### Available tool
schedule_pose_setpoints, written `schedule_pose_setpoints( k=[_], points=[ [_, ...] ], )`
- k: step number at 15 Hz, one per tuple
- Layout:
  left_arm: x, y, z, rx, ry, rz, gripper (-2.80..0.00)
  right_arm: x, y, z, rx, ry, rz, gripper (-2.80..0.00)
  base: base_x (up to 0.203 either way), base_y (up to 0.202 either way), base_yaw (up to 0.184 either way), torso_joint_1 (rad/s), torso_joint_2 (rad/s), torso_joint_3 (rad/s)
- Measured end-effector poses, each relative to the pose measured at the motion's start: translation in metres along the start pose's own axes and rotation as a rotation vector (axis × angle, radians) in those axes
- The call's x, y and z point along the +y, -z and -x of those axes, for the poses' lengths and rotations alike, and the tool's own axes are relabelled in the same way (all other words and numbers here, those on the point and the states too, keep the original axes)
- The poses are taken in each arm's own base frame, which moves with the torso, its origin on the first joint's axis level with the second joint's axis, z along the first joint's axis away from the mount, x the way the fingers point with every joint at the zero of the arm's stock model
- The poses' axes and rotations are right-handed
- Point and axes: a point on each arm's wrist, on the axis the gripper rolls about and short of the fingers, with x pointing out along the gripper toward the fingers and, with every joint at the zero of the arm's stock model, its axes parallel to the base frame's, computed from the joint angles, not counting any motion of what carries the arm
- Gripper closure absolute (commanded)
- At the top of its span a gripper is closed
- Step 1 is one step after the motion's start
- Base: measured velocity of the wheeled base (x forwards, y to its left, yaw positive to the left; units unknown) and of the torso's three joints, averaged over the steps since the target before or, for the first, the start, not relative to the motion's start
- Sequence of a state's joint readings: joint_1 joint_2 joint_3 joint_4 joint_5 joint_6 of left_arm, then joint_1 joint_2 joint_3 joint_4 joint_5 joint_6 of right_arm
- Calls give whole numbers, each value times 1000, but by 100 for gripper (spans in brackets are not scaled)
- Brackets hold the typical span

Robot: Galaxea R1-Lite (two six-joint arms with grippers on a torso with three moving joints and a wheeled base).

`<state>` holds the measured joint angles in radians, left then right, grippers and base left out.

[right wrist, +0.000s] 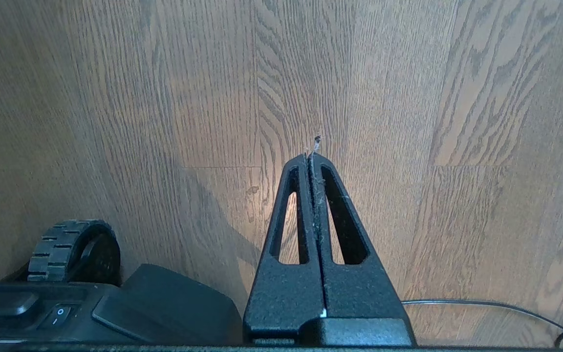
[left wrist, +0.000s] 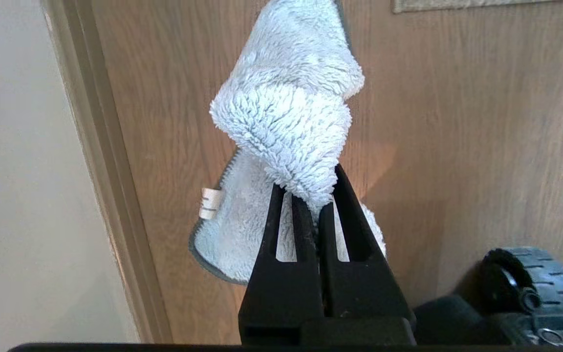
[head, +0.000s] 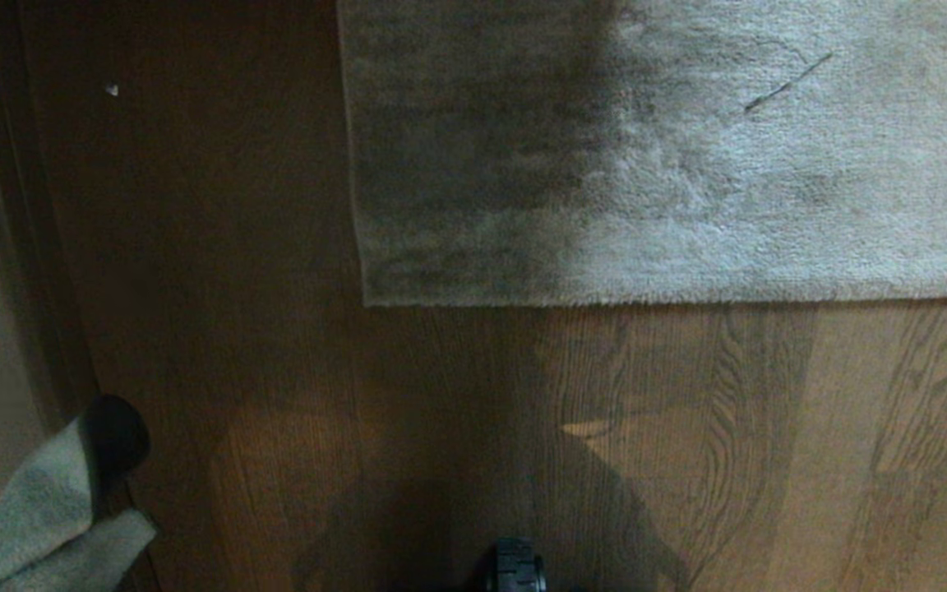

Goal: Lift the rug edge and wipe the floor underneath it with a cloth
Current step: Put down the rag

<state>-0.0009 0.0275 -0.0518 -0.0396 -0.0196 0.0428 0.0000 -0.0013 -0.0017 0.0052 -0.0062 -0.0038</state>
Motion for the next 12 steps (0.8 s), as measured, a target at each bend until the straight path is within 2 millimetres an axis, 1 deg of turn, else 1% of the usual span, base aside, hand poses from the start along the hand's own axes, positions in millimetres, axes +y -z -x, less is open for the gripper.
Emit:
schedule_pose_setpoints(
  k=[3,5,9,12],
  points=[
    [1,-16,-6,68,16,3,0,0,0,0,0,0,0,0,0,0,0,0,0,0],
    [1,-26,-17,144,23,6,0,0,0,0,-1,0,0,0,0,0,0,0,0,0],
    [2,-42,-50,319,48,15,0,0,0,0,0,0,0,0,0,0,0,0,0,0],
    [2,-50,-78,387,84,22,0,0,0,0,-1,0,0,0,0,0,0,0,0,0]
  ],
)
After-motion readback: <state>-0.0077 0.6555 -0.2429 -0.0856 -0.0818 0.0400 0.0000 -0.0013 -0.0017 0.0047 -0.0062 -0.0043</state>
